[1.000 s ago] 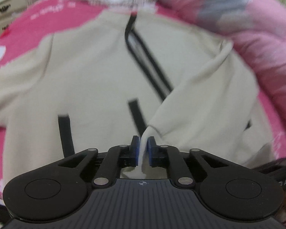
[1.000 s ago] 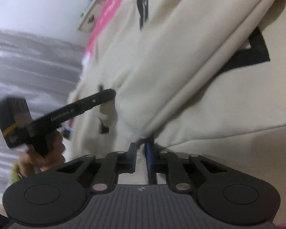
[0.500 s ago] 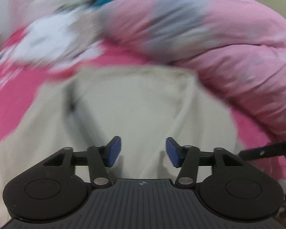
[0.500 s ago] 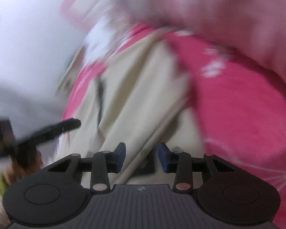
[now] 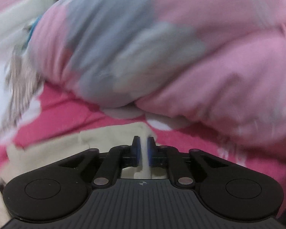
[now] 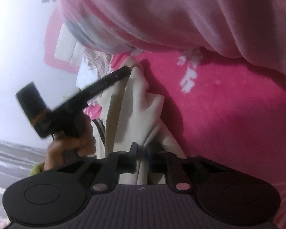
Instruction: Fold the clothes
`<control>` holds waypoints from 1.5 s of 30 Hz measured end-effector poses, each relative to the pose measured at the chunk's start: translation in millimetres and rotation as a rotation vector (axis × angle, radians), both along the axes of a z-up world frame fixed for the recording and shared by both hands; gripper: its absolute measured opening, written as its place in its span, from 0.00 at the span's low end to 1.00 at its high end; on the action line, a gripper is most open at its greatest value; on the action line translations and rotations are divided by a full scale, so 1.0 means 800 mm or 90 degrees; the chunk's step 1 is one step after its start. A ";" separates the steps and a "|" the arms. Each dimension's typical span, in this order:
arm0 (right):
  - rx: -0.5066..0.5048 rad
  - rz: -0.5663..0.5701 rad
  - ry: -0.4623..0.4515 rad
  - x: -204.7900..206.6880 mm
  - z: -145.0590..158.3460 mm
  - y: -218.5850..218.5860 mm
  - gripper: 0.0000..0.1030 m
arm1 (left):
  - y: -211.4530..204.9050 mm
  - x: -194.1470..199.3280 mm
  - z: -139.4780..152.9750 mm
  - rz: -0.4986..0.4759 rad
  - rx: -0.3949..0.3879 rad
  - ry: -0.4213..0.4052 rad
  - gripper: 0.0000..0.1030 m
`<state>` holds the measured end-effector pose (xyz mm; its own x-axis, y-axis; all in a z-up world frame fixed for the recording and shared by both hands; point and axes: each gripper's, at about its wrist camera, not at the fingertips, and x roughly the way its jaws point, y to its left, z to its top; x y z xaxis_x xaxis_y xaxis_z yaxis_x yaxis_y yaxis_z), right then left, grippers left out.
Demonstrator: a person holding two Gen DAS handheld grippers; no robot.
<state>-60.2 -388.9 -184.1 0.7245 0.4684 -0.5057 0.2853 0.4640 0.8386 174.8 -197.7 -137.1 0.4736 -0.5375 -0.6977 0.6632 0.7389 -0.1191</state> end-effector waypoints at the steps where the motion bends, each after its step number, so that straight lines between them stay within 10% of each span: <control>1: -0.010 0.002 -0.006 -0.004 0.001 0.001 0.06 | 0.019 0.013 -0.002 0.028 -0.065 0.062 0.04; 7: -0.045 0.011 -0.029 -0.009 -0.002 0.006 0.05 | 0.116 0.077 -0.071 0.215 -0.397 0.410 0.03; 15: -0.104 0.023 -0.044 -0.002 -0.007 0.024 0.05 | 0.156 0.065 -0.110 0.285 -0.664 0.521 0.02; 18: -0.108 0.024 -0.040 0.006 -0.009 0.024 0.05 | 0.152 0.070 -0.099 0.282 -0.615 0.501 0.06; 22: -0.131 0.035 -0.054 0.018 0.004 0.024 0.05 | 0.136 0.079 -0.082 0.244 -0.472 0.486 0.49; 27: -0.172 0.052 -0.075 0.019 0.013 0.031 0.08 | 0.118 0.069 -0.058 0.209 -0.384 0.396 0.42; 35: -0.077 0.030 -0.004 0.010 -0.003 0.011 0.25 | 0.188 0.039 -0.006 0.198 -0.440 0.380 0.45; 38: -0.028 0.049 0.009 0.010 -0.007 0.013 0.40 | 0.226 0.007 0.029 0.170 -0.379 0.339 0.50; 45: 0.029 0.135 0.061 0.021 -0.026 0.047 0.42 | 0.322 -0.098 0.037 0.174 -0.219 0.302 0.50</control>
<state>-43.7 -351.2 -204.9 0.5575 0.6287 -0.5421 0.2651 0.4840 0.8339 96.4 59.8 -107.8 0.3073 -0.6715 -0.6743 0.2739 0.7410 -0.6131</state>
